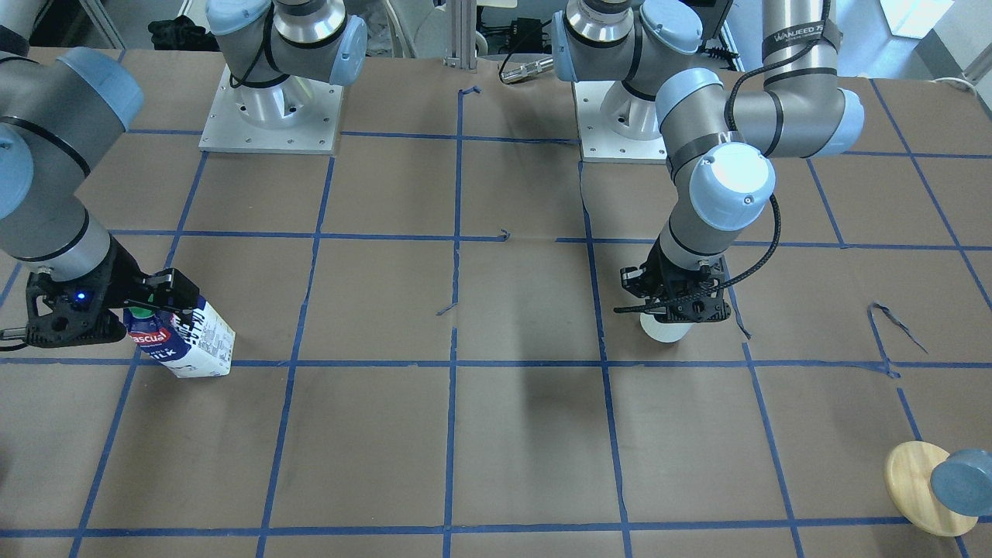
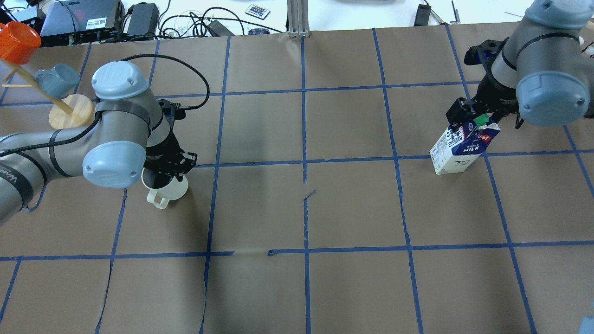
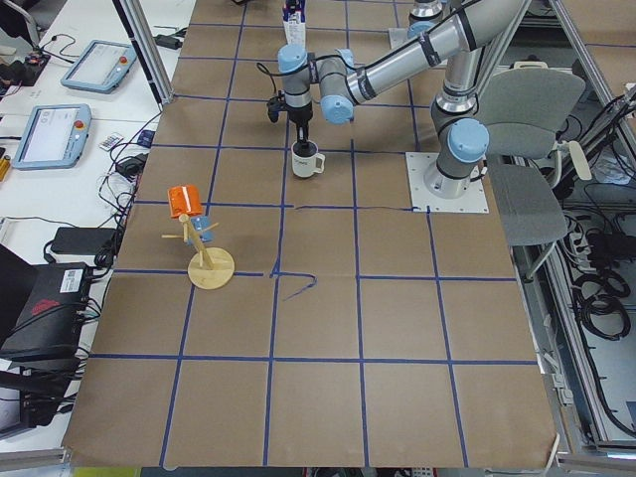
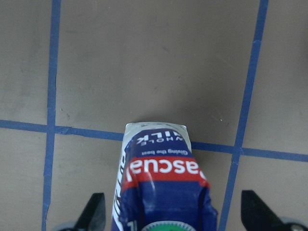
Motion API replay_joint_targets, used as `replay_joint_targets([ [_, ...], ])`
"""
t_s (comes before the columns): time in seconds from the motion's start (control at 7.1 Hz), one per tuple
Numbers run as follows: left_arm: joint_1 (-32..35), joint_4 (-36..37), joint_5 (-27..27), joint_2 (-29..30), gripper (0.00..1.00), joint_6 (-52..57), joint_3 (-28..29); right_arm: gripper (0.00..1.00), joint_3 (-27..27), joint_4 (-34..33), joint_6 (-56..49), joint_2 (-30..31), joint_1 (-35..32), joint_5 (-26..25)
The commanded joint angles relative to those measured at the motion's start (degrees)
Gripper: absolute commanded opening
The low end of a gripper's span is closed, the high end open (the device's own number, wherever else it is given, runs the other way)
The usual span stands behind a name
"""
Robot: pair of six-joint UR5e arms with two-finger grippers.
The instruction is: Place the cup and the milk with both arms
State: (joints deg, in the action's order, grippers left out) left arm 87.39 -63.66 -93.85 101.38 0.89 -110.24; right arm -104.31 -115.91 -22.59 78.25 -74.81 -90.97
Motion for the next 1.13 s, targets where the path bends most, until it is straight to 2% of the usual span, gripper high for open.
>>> replay_joint_targets([
  [0.0,8.8,-2.6,2.7,6.2,0.00,-10.9,11.1,0.84,-0.8,-0.1,-0.1,0.3,0.3,0.0],
  [0.14,11.5,-2.5,7.5,10.4,0.00,-16.1,17.3,0.73,-0.5,0.2,-0.1,0.4,0.3,-0.1],
  [0.56,18.4,-3.0,8.6,24.6,0.00,-22.7,37.3,0.39,-0.2,1.9,-0.1,1.9,0.3,0.2],
  [0.85,19.7,-2.3,8.7,32.9,0.00,-21.6,47.9,0.29,3.6,6.7,-0.1,2.7,0.0,0.5],
  [0.99,20.4,-2.0,8.7,35.2,0.00,-20.8,51.8,0.25,6.1,8.8,-0.1,2.3,-0.1,0.7],
])
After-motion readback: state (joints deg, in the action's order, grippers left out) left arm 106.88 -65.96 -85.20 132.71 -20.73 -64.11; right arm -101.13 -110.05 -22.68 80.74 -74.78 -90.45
